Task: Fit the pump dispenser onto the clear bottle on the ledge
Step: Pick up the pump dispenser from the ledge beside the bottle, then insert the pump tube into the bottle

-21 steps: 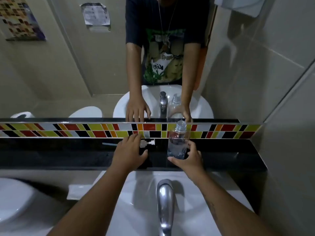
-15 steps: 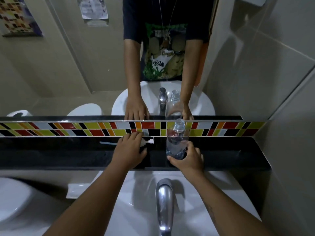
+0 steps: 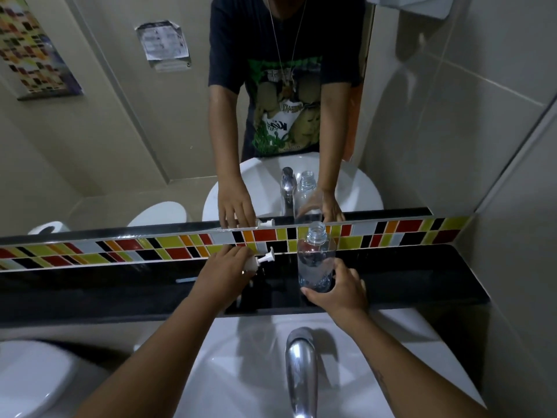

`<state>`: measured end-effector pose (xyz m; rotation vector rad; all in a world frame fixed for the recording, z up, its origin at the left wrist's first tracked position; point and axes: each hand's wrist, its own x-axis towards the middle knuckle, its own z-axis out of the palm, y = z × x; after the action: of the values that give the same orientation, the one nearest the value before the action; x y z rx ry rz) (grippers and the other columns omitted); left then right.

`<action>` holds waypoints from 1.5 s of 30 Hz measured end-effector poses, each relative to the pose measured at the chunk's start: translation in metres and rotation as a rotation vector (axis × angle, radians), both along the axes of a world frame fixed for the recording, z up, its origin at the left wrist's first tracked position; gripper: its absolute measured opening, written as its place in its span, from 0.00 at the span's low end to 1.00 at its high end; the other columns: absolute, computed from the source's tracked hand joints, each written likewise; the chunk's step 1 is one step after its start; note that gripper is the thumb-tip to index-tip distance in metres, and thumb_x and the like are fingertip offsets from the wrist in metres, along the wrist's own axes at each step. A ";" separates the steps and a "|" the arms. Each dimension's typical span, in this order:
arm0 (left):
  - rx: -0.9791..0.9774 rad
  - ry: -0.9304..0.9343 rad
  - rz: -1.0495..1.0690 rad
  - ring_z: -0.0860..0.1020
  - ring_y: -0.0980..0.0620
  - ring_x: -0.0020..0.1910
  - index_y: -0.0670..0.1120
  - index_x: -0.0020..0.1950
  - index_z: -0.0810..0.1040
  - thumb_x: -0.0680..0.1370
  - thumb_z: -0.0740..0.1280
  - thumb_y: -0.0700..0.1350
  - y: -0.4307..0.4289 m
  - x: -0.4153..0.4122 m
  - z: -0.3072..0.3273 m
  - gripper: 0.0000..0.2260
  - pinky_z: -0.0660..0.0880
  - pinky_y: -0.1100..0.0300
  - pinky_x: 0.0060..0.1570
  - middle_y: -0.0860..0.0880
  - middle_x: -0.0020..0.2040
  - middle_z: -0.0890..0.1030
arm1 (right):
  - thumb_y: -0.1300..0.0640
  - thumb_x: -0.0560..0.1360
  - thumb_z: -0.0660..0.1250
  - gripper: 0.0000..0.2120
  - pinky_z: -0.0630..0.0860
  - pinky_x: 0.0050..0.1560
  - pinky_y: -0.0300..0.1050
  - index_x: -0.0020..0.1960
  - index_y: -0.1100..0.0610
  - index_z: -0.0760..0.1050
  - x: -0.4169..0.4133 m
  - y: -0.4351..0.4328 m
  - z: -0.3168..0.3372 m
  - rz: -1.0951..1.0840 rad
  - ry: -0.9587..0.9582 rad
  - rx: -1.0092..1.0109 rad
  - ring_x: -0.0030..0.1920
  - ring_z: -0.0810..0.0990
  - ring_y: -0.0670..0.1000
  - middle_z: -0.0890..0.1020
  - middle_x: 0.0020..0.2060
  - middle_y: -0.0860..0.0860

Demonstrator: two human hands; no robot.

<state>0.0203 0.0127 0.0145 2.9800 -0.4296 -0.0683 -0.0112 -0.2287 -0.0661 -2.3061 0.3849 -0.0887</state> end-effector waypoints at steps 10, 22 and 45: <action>-0.576 -0.051 0.021 0.82 0.52 0.52 0.61 0.50 0.75 0.78 0.77 0.48 0.010 -0.006 0.130 0.12 0.81 0.48 0.57 0.58 0.54 0.82 | 0.35 0.53 0.75 0.33 0.67 0.45 0.44 0.54 0.41 0.67 0.001 0.002 0.001 -0.002 0.007 0.019 0.54 0.74 0.59 0.70 0.47 0.49; -1.433 -0.025 -0.006 0.86 0.61 0.45 0.56 0.47 0.83 0.72 0.76 0.49 -0.007 -0.021 0.183 0.05 0.82 0.64 0.48 0.56 0.43 0.88 | 0.37 0.54 0.77 0.32 0.70 0.49 0.45 0.54 0.39 0.66 -0.001 -0.001 0.004 0.025 0.031 0.055 0.57 0.71 0.58 0.66 0.47 0.47; -1.479 0.068 0.124 0.87 0.61 0.52 0.51 0.56 0.81 0.70 0.75 0.57 -0.027 -0.030 0.137 0.18 0.77 0.57 0.59 0.56 0.49 0.89 | 0.36 0.54 0.75 0.33 0.71 0.49 0.46 0.54 0.38 0.65 -0.001 -0.001 0.006 0.037 0.027 0.060 0.53 0.69 0.54 0.67 0.48 0.47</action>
<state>-0.0099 -0.0142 0.1515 1.5285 -0.1376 0.1151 -0.0126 -0.2296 -0.0605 -2.2563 0.3538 -0.0275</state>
